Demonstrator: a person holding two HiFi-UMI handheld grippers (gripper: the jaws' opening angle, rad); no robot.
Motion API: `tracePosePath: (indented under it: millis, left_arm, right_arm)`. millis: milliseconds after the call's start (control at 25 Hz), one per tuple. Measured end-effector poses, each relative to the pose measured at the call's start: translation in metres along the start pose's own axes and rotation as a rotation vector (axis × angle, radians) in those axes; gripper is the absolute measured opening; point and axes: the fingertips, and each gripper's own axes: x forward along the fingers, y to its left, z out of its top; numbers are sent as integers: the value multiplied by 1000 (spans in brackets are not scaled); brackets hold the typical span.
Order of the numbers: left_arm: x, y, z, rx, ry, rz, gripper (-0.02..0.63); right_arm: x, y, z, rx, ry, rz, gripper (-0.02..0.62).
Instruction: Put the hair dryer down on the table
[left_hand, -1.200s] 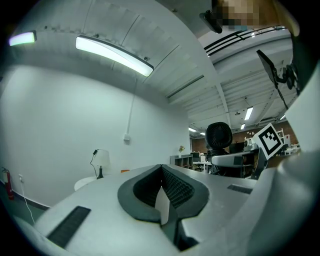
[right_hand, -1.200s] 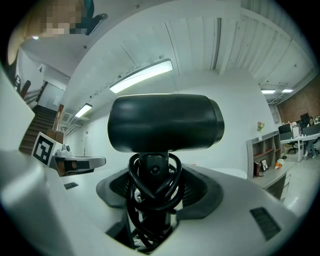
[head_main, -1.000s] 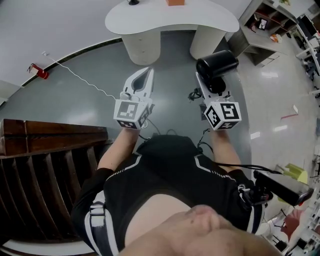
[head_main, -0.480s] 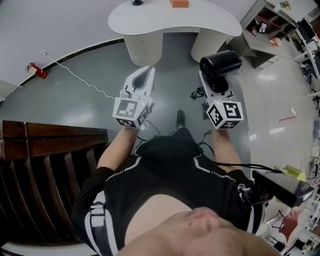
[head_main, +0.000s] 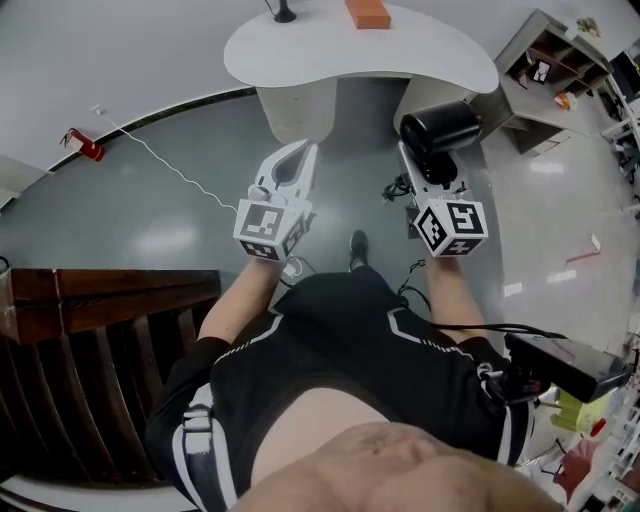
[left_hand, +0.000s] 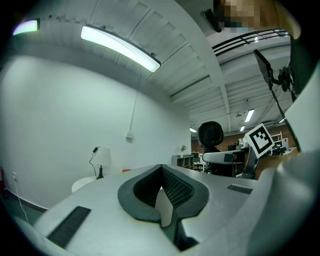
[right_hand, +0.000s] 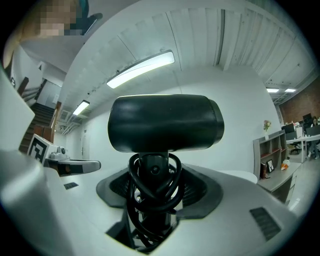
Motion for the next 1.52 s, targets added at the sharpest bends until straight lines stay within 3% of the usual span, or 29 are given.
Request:
tracePosePath:
  millis: [600,1520]
  left_arm:
    - [137,23,3,9,33,22,32]
    - [278,-15,-14,51,77,6,31]
  right_arm:
    - [101,-101,9,14,10,50,256]
    - [139,-224,-4,28,13,88,256]
